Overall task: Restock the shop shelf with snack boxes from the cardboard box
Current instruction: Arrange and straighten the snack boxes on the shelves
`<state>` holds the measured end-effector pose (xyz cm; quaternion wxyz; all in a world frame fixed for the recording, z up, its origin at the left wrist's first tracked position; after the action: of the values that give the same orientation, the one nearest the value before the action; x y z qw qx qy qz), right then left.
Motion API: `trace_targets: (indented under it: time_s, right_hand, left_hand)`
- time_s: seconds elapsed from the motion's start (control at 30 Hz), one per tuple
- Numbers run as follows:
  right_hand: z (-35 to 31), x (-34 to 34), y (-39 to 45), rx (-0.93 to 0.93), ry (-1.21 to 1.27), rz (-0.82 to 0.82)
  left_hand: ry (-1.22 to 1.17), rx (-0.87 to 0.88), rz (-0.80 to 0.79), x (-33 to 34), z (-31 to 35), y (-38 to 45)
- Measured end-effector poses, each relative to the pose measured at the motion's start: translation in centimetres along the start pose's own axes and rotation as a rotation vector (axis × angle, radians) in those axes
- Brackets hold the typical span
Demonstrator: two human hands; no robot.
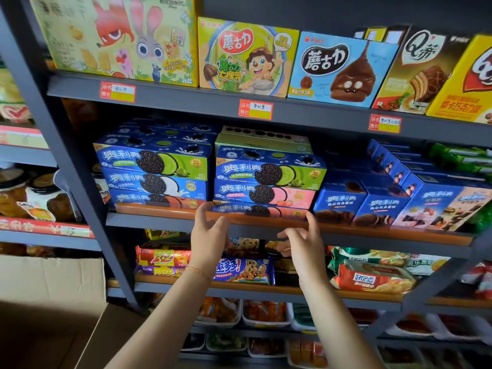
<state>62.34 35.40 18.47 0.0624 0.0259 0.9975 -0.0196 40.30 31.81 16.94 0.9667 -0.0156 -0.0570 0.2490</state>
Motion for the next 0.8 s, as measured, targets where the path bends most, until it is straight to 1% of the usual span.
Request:
trace_targets:
  time_s: [0.13,0.47,0.67,0.8]
  right_hand:
    - [0.3,-0.7,0.3,0.005,0.027,0.035]
    - [0.4,-1.1,0.6,-0.002,0.02,0.027]
    - [0.0,-1.7,0.5,-0.053,-0.014,0.063]
    - [-0.3,-1.5,0.5,-0.056,0.01,0.05]
  left_hand:
    - [0.014,0.016,-0.029,0.2,0.2,0.1]
    - [0.053,0.016,-0.028,0.6,0.3,0.2]
    - [0.068,0.039,-0.041,0.7,0.5,0.4]
    - [0.058,0.049,-0.065,0.9,0.8,0.2]
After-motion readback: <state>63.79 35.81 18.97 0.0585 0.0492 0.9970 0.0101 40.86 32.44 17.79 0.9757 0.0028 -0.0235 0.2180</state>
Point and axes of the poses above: each hand's wrist, its own y-axis towards the middle knuckle, its own x-axis out of the palm, z = x × y, the point moved 8 cm from there along y, towards the middle knuckle, and after that the axes turned 2 degrees about -z, right-handed, at the moved point
